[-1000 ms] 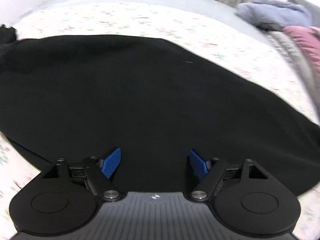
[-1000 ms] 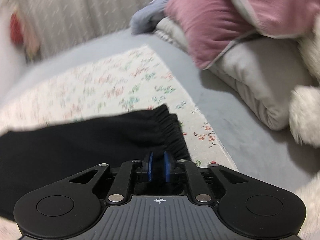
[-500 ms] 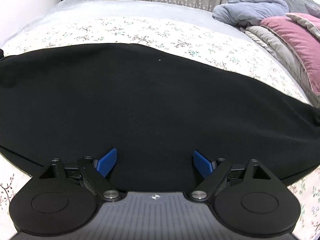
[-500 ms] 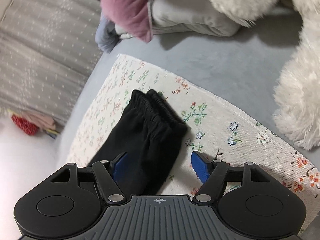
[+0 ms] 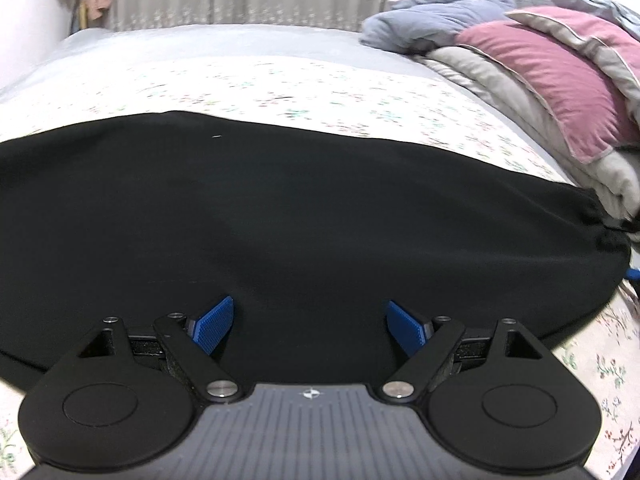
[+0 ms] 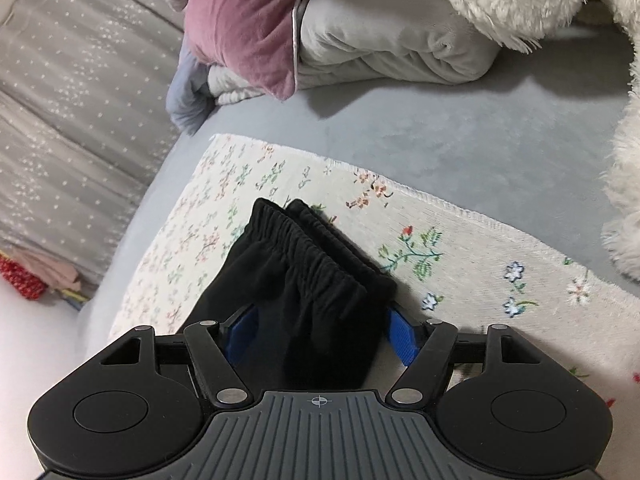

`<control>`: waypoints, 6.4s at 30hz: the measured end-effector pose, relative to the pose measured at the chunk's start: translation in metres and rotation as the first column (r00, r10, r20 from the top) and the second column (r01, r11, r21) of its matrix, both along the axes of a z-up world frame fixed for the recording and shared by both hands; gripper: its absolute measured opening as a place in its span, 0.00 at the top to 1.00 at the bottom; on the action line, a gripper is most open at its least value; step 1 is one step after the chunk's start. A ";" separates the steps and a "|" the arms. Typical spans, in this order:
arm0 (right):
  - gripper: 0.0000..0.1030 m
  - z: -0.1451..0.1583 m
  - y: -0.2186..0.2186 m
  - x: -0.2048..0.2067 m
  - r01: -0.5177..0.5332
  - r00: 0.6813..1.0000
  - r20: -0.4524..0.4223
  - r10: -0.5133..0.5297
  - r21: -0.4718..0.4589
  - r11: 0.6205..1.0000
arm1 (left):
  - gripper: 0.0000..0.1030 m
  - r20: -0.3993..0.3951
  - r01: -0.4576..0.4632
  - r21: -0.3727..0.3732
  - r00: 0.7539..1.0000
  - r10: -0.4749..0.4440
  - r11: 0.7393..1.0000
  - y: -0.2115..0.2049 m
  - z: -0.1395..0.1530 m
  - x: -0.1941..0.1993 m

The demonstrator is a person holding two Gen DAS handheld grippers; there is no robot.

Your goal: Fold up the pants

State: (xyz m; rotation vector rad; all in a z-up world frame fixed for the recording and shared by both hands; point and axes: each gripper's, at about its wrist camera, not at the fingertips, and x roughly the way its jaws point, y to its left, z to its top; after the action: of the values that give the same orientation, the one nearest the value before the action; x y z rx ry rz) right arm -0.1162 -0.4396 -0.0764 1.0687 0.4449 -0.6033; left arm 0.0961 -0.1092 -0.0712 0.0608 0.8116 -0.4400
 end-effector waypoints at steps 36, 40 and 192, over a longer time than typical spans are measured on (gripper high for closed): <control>0.58 -0.010 0.348 0.119 -0.707 0.640 -0.716 0.279 -0.691 -0.152 | 0.07 -0.254 -0.321 -0.358 0.937 0.239 0.877 0.102 0.011 0.053; 0.26 0.007 0.343 0.111 -0.708 0.640 -0.696 0.327 -0.699 -0.101 | 0.06 -0.277 -0.289 -0.385 0.942 0.189 0.877 0.097 0.012 0.053; 0.33 -0.001 0.454 0.190 -0.650 0.716 -0.525 0.460 -0.741 0.167 | 0.71 0.033 -0.384 -0.363 0.905 0.423 0.849 0.340 0.107 0.122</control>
State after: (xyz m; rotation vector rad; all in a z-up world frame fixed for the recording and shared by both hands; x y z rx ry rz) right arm 0.0737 0.0148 -0.0771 -0.2965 0.5301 -0.1560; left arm 0.2183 0.2312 0.0363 -0.4102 0.6028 -0.1704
